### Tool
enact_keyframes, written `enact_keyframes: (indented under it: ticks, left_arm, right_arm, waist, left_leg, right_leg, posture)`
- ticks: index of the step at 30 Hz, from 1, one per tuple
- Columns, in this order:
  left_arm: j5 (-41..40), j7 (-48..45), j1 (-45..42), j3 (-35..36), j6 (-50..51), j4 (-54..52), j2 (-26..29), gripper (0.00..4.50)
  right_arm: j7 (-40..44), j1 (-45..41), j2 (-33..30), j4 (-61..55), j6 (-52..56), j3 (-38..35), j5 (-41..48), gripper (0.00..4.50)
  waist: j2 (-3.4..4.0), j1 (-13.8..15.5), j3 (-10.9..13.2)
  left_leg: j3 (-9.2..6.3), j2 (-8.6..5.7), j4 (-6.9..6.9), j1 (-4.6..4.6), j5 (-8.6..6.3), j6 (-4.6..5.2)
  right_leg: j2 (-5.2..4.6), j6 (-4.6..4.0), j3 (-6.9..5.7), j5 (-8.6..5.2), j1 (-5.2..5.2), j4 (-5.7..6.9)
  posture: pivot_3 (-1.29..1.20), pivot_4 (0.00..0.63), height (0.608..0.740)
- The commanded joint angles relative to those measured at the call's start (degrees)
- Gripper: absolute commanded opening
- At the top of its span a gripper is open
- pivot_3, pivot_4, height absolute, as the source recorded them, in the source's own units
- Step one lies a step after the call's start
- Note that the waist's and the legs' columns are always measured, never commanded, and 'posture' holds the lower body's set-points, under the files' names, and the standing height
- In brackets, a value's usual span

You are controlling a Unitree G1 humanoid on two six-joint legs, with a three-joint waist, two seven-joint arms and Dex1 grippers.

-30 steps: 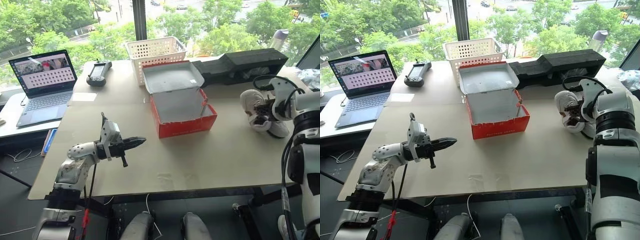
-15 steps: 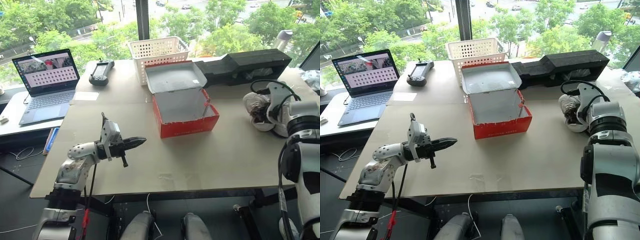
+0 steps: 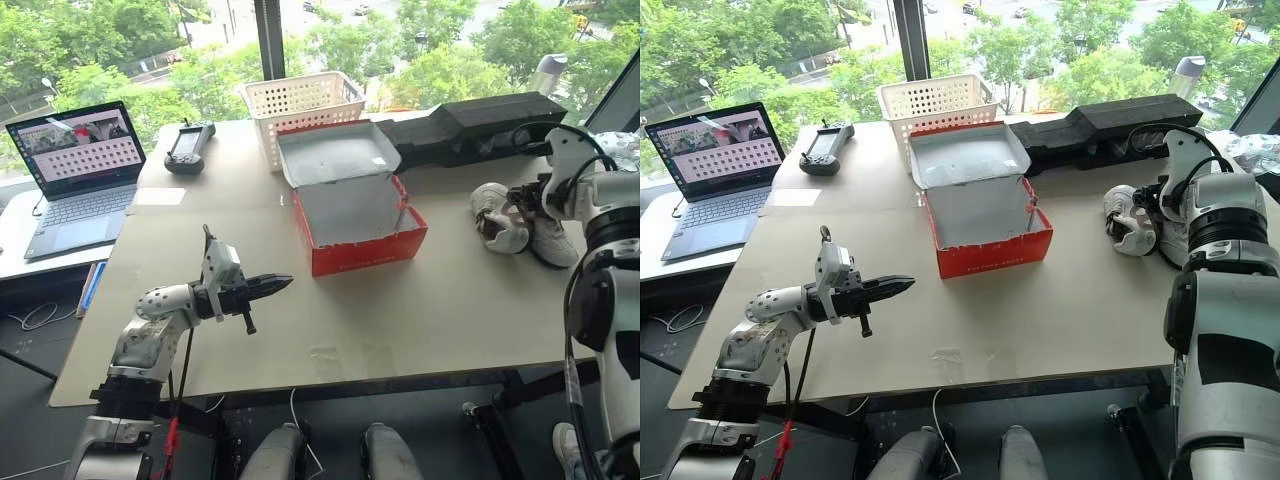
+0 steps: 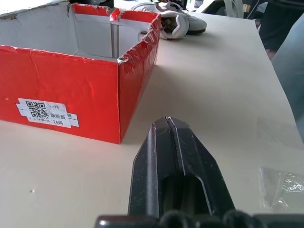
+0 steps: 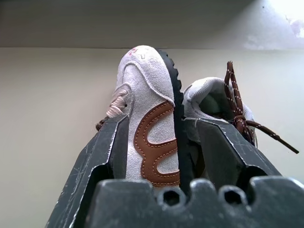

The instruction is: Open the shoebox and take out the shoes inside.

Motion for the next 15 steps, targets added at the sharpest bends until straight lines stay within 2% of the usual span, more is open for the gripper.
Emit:
enact_keyframes:
  ticks: [1,6,10,12,15]
  left_arm:
    - [0.12,0.81,-0.75,0.79,-0.62,-1.32,0.41,0.0]
    - [-0.85,5.71,-0.18,4.12,-0.29,-1.77,-0.22,0.0]
    - [0.15,16.64,1.61,9.51,0.14,-1.49,-1.84,0.0]
    - [1.95,23.27,2.61,11.44,1.72,-1.46,-2.59,0.0]
    - [3.36,29.37,4.11,12.79,3.77,-2.6,-3.24,0.0]
  right_arm:
    - [4.15,-0.39,0.35,-8.42,-1.82,-1.85,3.29,2.74]
    - [14.4,12.79,0.25,-42.71,6.86,-5.31,13.78,2.74]
    - [16.18,29.35,3.13,-74.76,25.35,-15.16,30.95,2.74]
    - [14.54,38.14,4.16,-84.42,28.95,-15.89,33.14,2.74]
    - [10.5,45.76,5.34,-92.08,31.1,-15.94,33.83,2.74]
  waist:
    - [0.0,-0.12,0.0]
    - [0.01,-0.01,0.01]
    - [-0.01,0.69,0.0]
    - [-0.01,1.34,-0.01]
    - [-0.03,1.84,-0.02]
  left_leg:
    - [0.0,0.0,0.0,0.0,0.0,0.0]
    - [-0.03,0.03,0.04,0.0,0.0,0.02]
    - [-0.2,0.06,0.1,-0.06,-0.03,0.07]
    - [-0.23,0.06,0.12,-0.07,-0.05,0.1]
    - [-0.18,0.03,0.2,-0.06,-0.07,0.08]
  right_leg:
    - [0.0,0.0,0.02,0.0,-0.01,0.01]
    - [0.01,0.03,0.05,-0.01,-0.04,0.08]
    - [-0.02,0.05,-0.05,-0.03,-0.04,0.1]
    - [-0.05,0.06,-0.05,-0.04,0.0,0.09]
    - [-0.3,0.24,-0.02,-0.1,0.04,0.06]
  posture:
    - [0.0,0.15,0.738]
    - [0.0,0.15,0.738]
    - [0.0,0.15,0.738]
    - [0.0,0.15,0.738]
    - [0.0,0.15,0.738]
